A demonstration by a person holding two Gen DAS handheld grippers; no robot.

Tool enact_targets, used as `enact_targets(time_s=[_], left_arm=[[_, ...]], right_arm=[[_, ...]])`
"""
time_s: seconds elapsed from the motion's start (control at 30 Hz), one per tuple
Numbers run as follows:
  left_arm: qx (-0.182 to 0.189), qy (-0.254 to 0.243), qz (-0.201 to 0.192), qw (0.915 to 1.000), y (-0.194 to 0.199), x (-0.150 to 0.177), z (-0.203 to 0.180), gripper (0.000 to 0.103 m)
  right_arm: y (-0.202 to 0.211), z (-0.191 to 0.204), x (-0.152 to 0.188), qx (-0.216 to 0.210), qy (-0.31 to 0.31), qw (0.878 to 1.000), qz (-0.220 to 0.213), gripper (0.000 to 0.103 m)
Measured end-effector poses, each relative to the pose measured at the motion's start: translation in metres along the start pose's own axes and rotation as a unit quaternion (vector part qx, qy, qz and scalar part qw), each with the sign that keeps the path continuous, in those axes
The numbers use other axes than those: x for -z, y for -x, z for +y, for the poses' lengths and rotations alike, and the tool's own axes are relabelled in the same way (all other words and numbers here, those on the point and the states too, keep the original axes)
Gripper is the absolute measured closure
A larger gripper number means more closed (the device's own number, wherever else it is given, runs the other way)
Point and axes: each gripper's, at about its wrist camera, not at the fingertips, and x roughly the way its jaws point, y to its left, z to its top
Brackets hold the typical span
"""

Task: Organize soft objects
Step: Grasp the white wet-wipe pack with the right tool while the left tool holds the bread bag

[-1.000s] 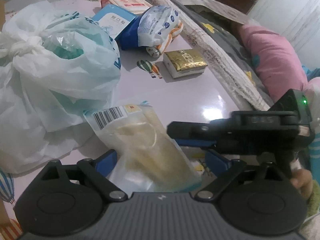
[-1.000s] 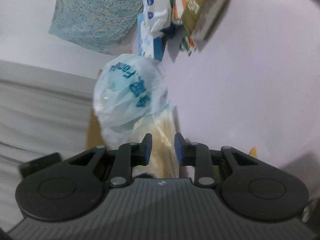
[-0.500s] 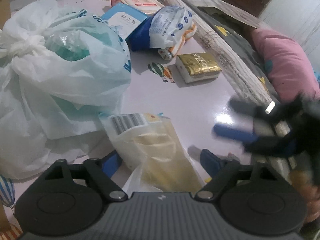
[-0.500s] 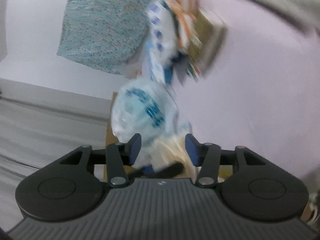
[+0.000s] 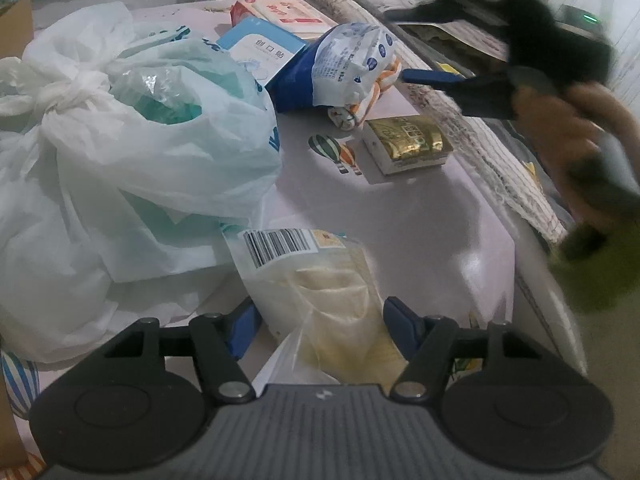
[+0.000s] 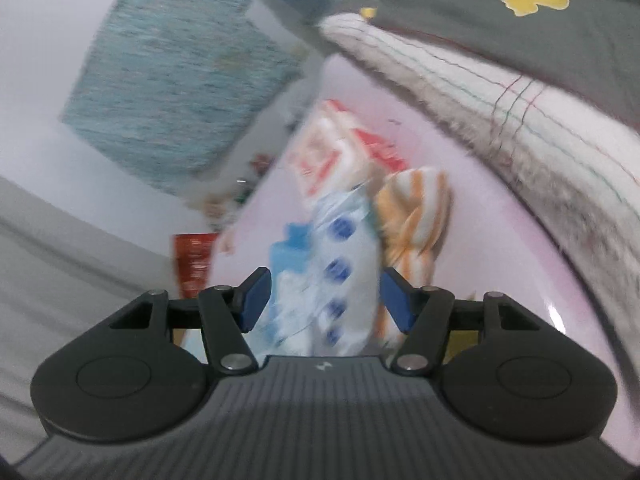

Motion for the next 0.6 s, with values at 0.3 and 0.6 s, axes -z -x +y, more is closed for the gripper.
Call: enact_targets(time_s=[0.3,0.6], left_arm=[[0.004,-0.009,-0.001,1.0000,0.001,0.002,0.000,0.038],[0.015,0.008,0.003,0.9999,0.002,0.000,0.004,0.050]], right_arm=[[-0.046,0.005,-0.009,0.027,0.002,0.999,0.029,0.047],[-0.060,0.022,0.003,0.051,0.022,0.998,0.023,0.066]])
